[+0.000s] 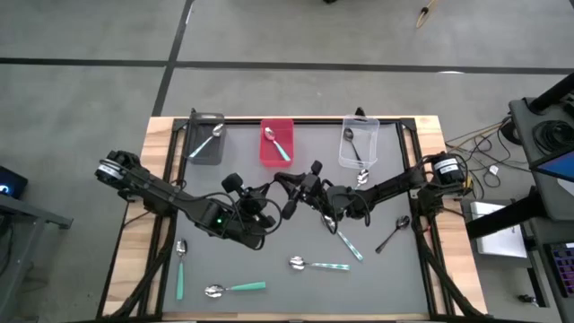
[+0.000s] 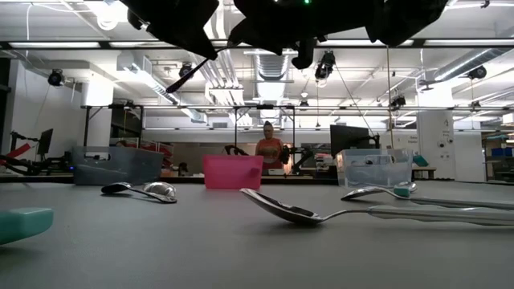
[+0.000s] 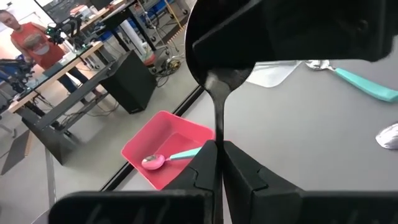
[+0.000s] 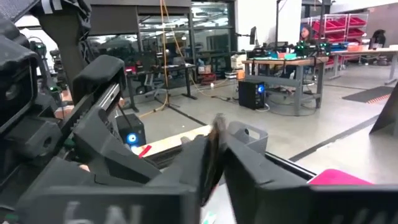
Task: Sort silverware by color (type)
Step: Put the black spoon into the transparent bin
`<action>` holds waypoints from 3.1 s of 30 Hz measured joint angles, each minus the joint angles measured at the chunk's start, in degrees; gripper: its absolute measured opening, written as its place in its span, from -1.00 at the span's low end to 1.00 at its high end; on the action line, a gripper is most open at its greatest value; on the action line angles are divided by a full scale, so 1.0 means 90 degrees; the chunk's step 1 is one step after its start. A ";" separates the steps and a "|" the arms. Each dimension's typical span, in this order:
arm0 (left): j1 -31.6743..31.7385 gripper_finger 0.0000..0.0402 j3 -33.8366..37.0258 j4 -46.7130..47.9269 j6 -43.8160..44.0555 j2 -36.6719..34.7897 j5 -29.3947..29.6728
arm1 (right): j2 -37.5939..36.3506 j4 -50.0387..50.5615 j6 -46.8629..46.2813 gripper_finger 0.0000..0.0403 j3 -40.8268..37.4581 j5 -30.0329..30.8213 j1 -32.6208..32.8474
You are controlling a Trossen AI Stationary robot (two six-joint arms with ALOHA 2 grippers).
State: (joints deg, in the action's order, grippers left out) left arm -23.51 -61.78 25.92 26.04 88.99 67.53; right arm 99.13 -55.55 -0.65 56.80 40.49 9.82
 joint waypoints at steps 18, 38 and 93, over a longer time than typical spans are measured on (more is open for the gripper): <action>-0.0002 -0.55 -0.0002 0.0021 -0.0455 -0.0039 -0.1278 | -0.0988 0.3298 0.0019 -0.95 0.0072 -0.0475 0.0000; 0.0143 -0.34 0.0845 -0.3231 -0.2499 -0.0253 -0.3490 | -0.1445 0.8521 0.0072 -0.96 0.1664 -0.2551 0.0046; 0.1394 -0.97 0.2484 -0.9116 -0.2185 0.1134 -0.5234 | -0.1406 0.8495 -0.0059 -0.95 0.1683 -0.2569 0.0056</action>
State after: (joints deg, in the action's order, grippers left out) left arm -10.96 -39.42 -56.13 6.38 99.20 20.43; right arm 86.48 20.91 -1.18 71.94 17.37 10.33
